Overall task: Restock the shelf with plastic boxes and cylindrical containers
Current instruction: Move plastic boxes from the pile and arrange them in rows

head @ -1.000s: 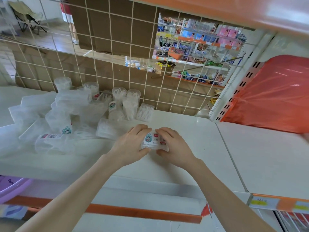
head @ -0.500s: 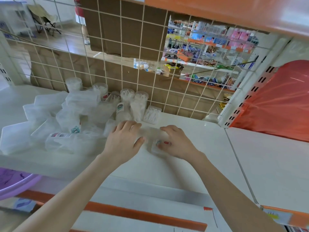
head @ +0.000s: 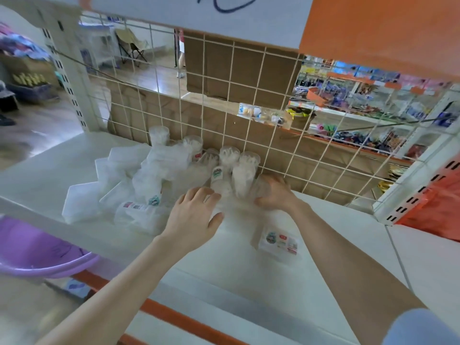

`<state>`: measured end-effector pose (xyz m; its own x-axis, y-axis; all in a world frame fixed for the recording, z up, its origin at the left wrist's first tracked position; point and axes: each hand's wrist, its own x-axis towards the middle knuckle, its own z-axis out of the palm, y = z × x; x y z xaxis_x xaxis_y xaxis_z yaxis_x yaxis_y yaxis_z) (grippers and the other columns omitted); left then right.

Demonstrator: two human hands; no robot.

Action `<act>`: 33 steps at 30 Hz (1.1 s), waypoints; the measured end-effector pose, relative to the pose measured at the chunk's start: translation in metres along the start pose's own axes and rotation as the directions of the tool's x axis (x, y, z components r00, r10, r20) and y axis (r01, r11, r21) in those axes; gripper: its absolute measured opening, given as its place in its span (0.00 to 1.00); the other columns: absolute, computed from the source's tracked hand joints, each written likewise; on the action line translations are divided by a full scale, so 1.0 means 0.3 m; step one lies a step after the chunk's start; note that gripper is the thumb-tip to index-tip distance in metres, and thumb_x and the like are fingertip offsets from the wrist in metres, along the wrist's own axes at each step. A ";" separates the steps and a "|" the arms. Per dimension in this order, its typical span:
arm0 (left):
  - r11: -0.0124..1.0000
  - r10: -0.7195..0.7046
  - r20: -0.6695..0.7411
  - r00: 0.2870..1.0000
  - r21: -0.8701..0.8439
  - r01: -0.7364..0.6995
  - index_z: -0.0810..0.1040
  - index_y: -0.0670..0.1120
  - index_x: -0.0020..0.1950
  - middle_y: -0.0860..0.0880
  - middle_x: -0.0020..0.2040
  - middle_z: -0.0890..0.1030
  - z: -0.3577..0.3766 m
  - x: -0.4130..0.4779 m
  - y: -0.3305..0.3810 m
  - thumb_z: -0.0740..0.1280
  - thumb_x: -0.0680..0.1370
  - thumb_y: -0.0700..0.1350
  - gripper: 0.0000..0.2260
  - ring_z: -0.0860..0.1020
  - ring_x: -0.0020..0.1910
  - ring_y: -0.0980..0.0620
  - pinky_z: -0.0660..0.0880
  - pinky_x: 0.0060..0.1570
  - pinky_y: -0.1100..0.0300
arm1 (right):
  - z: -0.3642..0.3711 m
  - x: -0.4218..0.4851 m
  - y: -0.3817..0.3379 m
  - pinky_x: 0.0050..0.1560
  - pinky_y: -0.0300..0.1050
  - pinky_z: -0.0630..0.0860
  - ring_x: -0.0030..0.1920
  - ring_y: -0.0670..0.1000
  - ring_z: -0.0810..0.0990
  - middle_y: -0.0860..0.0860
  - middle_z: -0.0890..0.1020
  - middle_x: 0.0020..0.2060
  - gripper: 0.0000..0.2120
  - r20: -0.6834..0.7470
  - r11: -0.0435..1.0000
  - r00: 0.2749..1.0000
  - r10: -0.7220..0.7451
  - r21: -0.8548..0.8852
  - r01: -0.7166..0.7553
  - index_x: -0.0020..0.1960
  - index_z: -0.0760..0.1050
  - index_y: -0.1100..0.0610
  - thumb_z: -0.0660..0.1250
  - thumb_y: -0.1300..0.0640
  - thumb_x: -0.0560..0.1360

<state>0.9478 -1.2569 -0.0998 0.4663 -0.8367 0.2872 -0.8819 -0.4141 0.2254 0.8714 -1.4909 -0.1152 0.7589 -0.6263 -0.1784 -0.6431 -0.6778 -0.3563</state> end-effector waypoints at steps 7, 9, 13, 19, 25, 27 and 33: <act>0.999 0.038 0.024 0.999 -0.002 -0.038 0.68 0.49 0.68 0.51 0.69 0.67 0.015 0.032 0.017 0.58 0.78 0.54 0.20 0.63 0.68 0.49 0.63 0.61 0.57 | -0.019 -0.023 0.026 0.62 0.50 0.68 0.67 0.58 0.66 0.53 0.72 0.62 0.31 0.058 0.998 0.997 -0.057 -0.025 0.058 0.66 0.66 0.53 0.72 0.53 0.65; 0.998 0.059 0.025 0.998 -0.019 -0.059 0.69 0.49 0.68 0.51 0.69 0.67 0.019 0.048 0.029 0.58 0.78 0.54 0.20 0.63 0.68 0.49 0.64 0.61 0.57 | -0.043 -0.057 0.034 0.56 0.43 0.69 0.65 0.56 0.69 0.53 0.73 0.62 0.33 0.054 0.998 0.998 -0.026 0.065 0.022 0.67 0.67 0.56 0.74 0.53 0.65; 0.989 0.086 -0.011 0.996 -0.117 -0.087 0.70 0.48 0.68 0.50 0.68 0.68 0.022 0.079 0.074 0.62 0.77 0.51 0.20 0.64 0.67 0.47 0.66 0.59 0.56 | -0.095 -0.167 0.043 0.44 0.41 0.71 0.51 0.51 0.76 0.52 0.77 0.55 0.29 0.114 0.751 0.990 0.080 0.646 -0.135 0.67 0.69 0.55 0.73 0.52 0.69; 0.956 0.054 0.025 0.998 -0.289 -0.045 0.62 0.50 0.72 0.49 0.69 0.66 0.029 0.113 0.128 0.67 0.73 0.52 0.29 0.62 0.68 0.46 0.66 0.58 0.55 | -0.077 -0.306 0.025 0.43 0.48 0.79 0.44 0.56 0.83 0.57 0.83 0.45 0.22 0.231 0.168 0.969 -0.084 0.962 -0.215 0.55 0.76 0.58 0.70 0.49 0.65; 0.913 0.084 0.016 0.996 -0.403 -0.070 0.63 0.49 0.72 0.48 0.68 0.68 0.019 0.115 0.163 0.72 0.68 0.52 0.34 0.66 0.65 0.45 0.64 0.52 0.58 | -0.073 -0.361 -0.014 0.45 0.52 0.78 0.43 0.60 0.81 0.60 0.80 0.48 0.41 0.232 0.092 0.949 -0.212 0.972 -0.217 0.56 0.77 0.58 0.78 0.37 0.49; 0.908 0.067 0.013 0.998 -0.416 -0.055 0.64 0.49 0.71 0.48 0.67 0.69 0.016 0.115 0.163 0.72 0.68 0.51 0.34 0.67 0.64 0.45 0.62 0.50 0.60 | -0.068 -0.370 -0.020 0.43 0.51 0.79 0.42 0.60 0.81 0.59 0.81 0.47 0.44 0.229 0.058 0.947 -0.227 0.973 -0.222 0.57 0.76 0.58 0.78 0.35 0.48; 0.912 0.061 -0.023 0.998 -0.406 -0.065 0.66 0.49 0.70 0.48 0.64 0.70 0.002 0.094 0.144 0.72 0.69 0.49 0.31 0.69 0.62 0.47 0.63 0.47 0.62 | -0.057 -0.393 -0.019 0.45 0.51 0.78 0.45 0.55 0.82 0.57 0.81 0.48 0.24 0.178 0.073 0.974 -0.139 0.983 -0.170 0.55 0.76 0.56 0.62 0.40 0.68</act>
<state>0.9228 -1.2985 -0.0825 0.4134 -0.8519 0.3214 -0.8059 -0.1781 0.5646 0.7839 -1.4198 -0.0763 0.8471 -0.4469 -0.2877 -0.0751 0.4352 -0.8972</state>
